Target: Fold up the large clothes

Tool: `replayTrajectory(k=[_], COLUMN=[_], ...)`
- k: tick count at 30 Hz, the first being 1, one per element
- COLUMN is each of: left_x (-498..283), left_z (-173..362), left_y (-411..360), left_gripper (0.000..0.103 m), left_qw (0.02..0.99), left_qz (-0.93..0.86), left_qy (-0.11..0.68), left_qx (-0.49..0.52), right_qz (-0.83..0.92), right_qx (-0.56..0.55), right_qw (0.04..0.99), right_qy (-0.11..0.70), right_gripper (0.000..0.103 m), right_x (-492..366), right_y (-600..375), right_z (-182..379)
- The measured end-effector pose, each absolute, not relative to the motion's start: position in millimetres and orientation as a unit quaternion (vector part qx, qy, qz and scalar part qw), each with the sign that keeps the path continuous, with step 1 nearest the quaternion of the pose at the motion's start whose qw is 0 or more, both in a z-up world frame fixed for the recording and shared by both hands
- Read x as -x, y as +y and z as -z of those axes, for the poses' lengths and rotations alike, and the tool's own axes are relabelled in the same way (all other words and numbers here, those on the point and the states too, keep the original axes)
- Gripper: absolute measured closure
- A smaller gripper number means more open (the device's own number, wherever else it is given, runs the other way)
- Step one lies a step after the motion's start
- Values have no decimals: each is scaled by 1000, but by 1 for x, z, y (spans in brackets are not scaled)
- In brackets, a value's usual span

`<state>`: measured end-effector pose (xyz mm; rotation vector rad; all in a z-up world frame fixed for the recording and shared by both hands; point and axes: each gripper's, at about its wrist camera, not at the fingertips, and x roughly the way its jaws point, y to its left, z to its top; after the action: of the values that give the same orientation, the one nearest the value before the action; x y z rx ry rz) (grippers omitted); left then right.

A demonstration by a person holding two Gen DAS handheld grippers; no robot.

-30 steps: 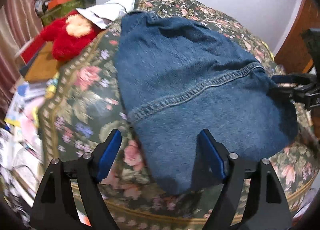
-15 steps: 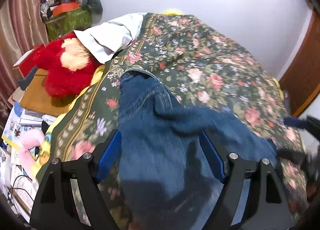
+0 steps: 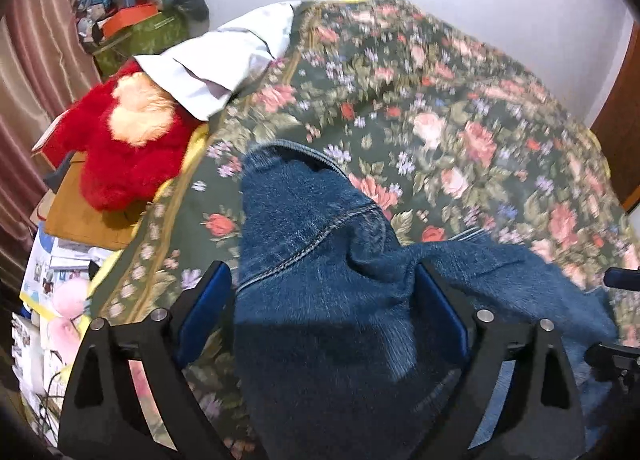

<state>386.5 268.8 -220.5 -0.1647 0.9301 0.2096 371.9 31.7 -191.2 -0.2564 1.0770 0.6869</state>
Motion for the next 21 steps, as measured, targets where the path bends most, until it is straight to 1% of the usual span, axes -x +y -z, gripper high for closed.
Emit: replayTrajectory(k=[4, 8, 16, 19, 21], left_x=[-354, -313, -211, -170, -147], left_z=[175, 126, 29, 2, -9], left_y=[268, 264, 224, 205, 193], left_gripper=[12, 12, 12, 12, 12], left_qw=[902, 923, 966, 977, 981], left_qz=[-121, -114, -96, -86, -75], left_qy=[410, 362, 232, 184, 165], left_qx=[62, 66, 61, 64, 69], right_qz=[-315, -319, -334, -339, -342], right_qx=[109, 71, 28, 20, 12], right_qw=[822, 847, 903, 916, 921], right_qy=[463, 420, 270, 216, 187], right_gripper=[12, 12, 12, 12, 12], right_x=[-354, -333, -252, -214, -191], right_y=[19, 2, -27, -36, -42], right_z=[151, 103, -2, -29, -41])
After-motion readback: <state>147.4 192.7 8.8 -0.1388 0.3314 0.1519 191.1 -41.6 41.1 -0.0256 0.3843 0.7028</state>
